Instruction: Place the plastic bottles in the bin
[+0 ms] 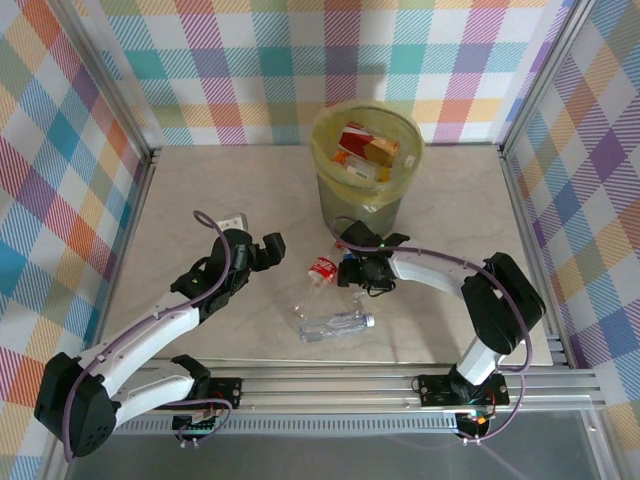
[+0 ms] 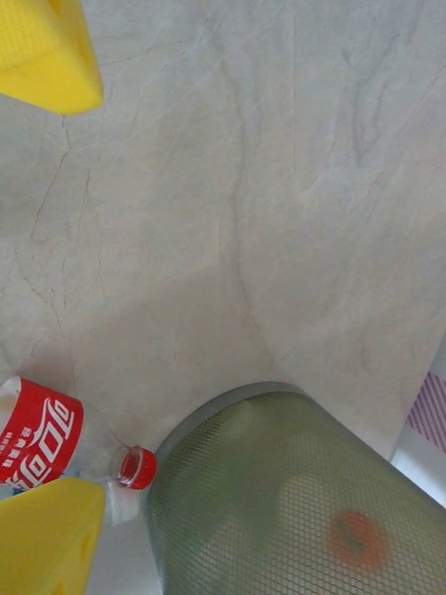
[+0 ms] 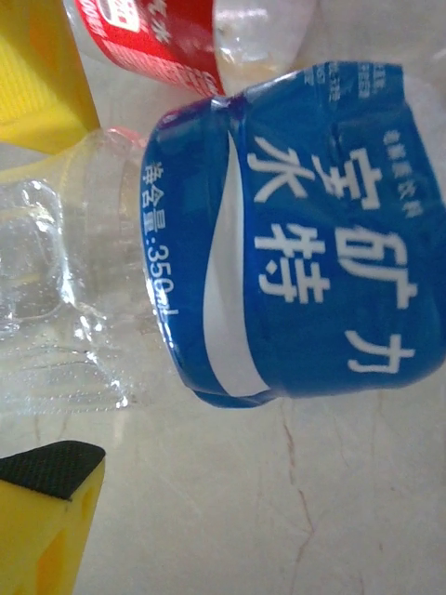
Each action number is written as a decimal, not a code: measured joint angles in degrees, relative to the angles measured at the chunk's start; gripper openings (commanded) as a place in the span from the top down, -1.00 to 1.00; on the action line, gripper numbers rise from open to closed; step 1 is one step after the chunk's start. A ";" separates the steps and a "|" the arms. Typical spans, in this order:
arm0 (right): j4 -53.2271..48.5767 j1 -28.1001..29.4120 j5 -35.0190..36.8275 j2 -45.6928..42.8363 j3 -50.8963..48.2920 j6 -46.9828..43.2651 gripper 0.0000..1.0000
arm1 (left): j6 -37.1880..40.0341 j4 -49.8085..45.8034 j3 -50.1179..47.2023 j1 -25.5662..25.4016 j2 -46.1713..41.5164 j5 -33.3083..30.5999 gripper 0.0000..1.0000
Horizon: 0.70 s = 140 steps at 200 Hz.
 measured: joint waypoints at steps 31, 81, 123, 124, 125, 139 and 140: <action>1.68 -1.14 -0.02 1.01 0.00 -0.37 -0.52 | -0.20 0.61 0.00 0.00 1.31 1.09 -1.00; 3.28 -1.64 -0.66 3.61 -0.07 -1.55 -0.37 | -0.35 1.25 0.07 0.00 2.10 1.49 -1.00; 3.39 -1.75 -0.55 3.74 -0.07 -2.51 -0.07 | -0.37 1.20 0.11 0.00 2.12 1.44 -1.00; 3.39 -1.75 -0.50 3.72 -0.07 -2.43 -0.06 | -0.37 1.20 0.11 0.00 2.12 1.44 -1.00; 3.39 -1.75 -0.50 3.69 -0.07 -2.32 -0.06 | -0.37 1.18 0.13 0.00 2.12 1.44 -1.00; 2.95 -1.75 0.07 3.08 -0.44 -2.60 0.02 | -0.37 1.14 0.33 0.00 2.14 1.42 -1.00; 2.91 -1.75 0.09 3.02 -0.48 -2.60 0.02 | -0.37 1.11 0.37 0.00 2.14 1.40 -1.00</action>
